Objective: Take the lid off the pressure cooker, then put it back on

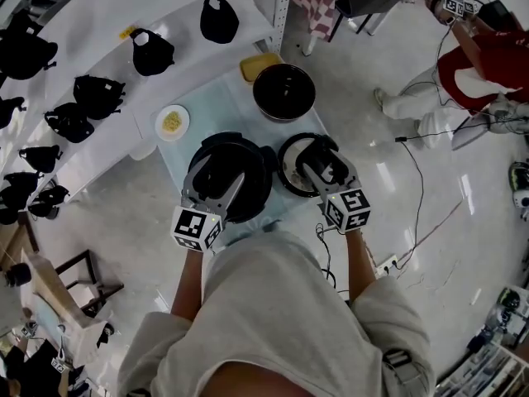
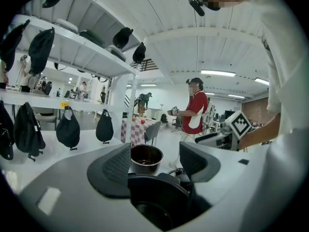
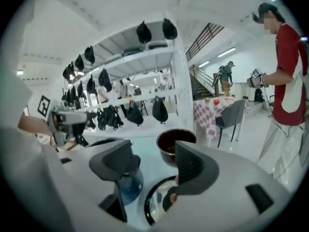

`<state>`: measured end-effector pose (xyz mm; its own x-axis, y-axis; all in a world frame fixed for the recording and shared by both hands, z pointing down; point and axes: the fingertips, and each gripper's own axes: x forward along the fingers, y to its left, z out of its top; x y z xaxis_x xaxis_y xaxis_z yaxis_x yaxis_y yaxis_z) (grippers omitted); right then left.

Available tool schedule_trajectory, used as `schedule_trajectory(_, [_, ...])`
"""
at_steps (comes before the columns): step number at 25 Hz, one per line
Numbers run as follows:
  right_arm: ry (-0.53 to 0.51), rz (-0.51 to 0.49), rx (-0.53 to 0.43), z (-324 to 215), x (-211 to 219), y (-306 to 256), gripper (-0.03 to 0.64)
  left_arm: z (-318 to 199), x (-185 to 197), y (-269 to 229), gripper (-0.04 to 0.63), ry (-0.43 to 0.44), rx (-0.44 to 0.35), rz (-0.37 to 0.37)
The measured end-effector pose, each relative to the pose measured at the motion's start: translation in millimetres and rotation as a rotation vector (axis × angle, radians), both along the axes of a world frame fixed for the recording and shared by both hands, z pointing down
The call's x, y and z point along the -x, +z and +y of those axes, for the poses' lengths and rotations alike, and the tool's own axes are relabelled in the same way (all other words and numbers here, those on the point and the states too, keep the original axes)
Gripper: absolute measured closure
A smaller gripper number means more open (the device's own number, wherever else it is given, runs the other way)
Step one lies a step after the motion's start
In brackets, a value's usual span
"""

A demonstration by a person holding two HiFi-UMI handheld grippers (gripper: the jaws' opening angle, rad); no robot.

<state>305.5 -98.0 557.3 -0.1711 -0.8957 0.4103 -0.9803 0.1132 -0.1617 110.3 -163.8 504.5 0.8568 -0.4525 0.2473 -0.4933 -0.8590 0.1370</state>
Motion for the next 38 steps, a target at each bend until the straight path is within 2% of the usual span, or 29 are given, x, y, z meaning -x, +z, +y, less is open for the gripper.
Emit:
schedule_trajectory(5, [0.049,-0.023,-0.188,2,9,-73,0.333,-4,6,-9,0.299,-0.023,-0.016,0.014])
schedule_trajectory(9, [0.024,-0.009,-0.249,-2,19,-99,0.336,-4,12,-14,0.299,-0.039,-0.028,0.023])
schedule_trajectory(14, [-0.053,0.009,-0.23,-20,48,-91,0.341,-8,33,-21,0.299,-0.093,-0.041,0.032])
schedule_trajectory(23, [-0.25,0.013,-0.249,-54,123,-94,0.341,-17,98,-28,0.299,-0.26,-0.064,0.038])
schedule_trajectory(27, [-0.303,0.014,-0.259,-60,144,-96,0.341,-19,119,-27,0.299,-0.313,-0.065,0.043])
schedule_trajectory(31, [-0.314,0.017,-0.255,-60,150,-96,0.341,-20,121,-28,0.299,-0.318,-0.066,0.049])
schedule_trajectory(38, [-0.267,0.037,-0.215,-53,129,-82,0.341,-19,101,-27,0.299,-0.262,-0.062,0.058])
